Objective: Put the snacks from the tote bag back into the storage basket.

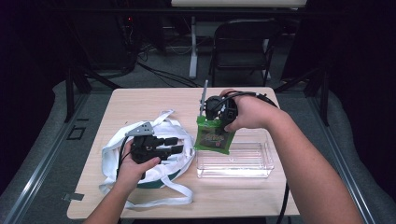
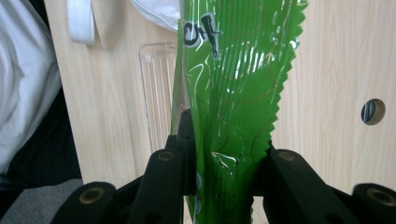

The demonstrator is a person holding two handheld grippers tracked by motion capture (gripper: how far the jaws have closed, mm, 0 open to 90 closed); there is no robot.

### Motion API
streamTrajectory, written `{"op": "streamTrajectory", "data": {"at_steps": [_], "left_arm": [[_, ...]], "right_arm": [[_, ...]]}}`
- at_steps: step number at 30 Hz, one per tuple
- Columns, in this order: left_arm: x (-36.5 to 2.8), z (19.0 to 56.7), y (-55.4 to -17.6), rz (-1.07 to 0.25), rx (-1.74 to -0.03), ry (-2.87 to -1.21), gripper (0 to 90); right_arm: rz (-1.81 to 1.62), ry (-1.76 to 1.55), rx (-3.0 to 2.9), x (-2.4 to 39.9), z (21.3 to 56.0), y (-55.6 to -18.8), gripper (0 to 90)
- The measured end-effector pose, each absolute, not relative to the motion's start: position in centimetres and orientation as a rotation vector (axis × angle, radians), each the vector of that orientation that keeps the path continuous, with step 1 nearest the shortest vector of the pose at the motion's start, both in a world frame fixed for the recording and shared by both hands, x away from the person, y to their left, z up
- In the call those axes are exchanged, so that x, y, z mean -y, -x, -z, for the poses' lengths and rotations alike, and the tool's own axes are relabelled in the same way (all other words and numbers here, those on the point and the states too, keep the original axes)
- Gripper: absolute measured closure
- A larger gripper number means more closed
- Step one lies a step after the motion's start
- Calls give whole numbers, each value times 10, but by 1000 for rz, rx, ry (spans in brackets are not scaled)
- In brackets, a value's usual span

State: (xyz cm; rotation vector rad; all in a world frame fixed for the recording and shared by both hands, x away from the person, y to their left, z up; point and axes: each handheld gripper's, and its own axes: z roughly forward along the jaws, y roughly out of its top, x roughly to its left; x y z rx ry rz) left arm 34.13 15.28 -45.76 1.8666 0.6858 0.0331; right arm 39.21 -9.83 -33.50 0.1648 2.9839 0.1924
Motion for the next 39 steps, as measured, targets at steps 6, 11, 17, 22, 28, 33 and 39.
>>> {"op": "streamTrajectory", "data": {"at_steps": [6,11,17,22,28,33,39], "left_arm": [[-155,458,-343,-36,-696,-1866,550],[-155,459,-343,-35,-701,-1863,550],[-156,460,-344,-35,-706,-1862,550],[-156,461,-345,-33,-709,-1866,550],[-157,461,-345,-34,-714,-1860,550],[-158,461,-346,-35,-716,-1860,550],[-158,462,-347,-33,-721,-1860,550]], "right_arm": [[-162,-174,-2969,104,338,-395,741],[-144,-177,-2962,108,342,-397,741],[-124,-183,-2955,111,348,-400,741],[-112,-188,-2943,111,352,-403,741],[-122,-203,-2924,112,360,-408,741],[-106,-199,-2914,111,367,-410,741],[-102,-200,-2910,110,375,-413,741]]}}
